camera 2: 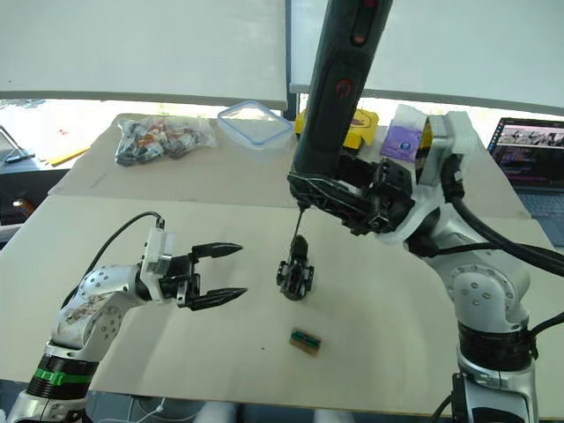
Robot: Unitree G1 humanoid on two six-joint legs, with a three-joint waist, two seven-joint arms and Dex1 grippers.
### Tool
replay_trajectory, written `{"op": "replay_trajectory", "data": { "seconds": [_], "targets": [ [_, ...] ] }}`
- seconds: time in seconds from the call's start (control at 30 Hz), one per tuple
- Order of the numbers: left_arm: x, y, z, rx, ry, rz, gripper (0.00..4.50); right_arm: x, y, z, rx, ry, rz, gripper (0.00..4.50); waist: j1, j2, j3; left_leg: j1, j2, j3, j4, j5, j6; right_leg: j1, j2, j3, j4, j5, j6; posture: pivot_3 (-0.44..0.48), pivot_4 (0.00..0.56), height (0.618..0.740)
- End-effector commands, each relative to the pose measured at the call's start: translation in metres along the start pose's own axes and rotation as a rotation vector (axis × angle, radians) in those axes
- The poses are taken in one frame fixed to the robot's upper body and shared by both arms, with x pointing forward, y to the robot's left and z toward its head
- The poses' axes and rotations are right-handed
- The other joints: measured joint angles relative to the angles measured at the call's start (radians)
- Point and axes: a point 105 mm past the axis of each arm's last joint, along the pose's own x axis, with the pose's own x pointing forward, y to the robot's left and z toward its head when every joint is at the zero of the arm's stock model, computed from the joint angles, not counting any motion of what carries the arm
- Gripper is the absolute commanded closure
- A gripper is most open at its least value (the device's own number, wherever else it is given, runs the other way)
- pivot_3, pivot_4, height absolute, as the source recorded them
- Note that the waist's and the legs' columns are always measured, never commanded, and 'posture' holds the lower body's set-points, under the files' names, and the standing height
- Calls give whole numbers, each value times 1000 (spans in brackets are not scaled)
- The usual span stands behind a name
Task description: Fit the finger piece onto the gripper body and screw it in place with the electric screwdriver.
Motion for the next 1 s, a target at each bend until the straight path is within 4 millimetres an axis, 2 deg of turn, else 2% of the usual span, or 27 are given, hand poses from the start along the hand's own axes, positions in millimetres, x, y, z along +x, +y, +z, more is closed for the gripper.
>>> {"op": "replay_trajectory", "data": {
  "seconds": [0.03,0.23,0.6,0.9,1.0],
  "targets": [
    [7,-1,-3,50,24,-16,0,7,7,7,-72,-32,60,2544,0,0,0,0,0,0,0,0,0,0,0,0,0,0,0,0,150,740],
    [10,-1,-12,54,45,24,0,12,2,1,-104,-31,86,2544,-2,0,1,0,0,0,0,0,0,-1,0,0,0,0,0,0,150,740],
    [16,-9,-26,34,63,44,0,20,8,-25,-83,-6,88,2544,-1,1,1,0,0,0,0,0,0,-1,0,0,0,0,0,0,150,740],
    [20,-12,-29,24,64,36,0,18,0,-41,-79,63,43,2544,-2,1,1,0,0,0,-1,0,0,-1,0,0,0,0,0,0,150,740],
    [24,-15,-20,60,12,21,0,17,-2,-44,-76,68,39,2544,-1,1,1,0,0,0,-1,0,0,-1,0,0,0,0,0,0,150,740]
  ]
}}
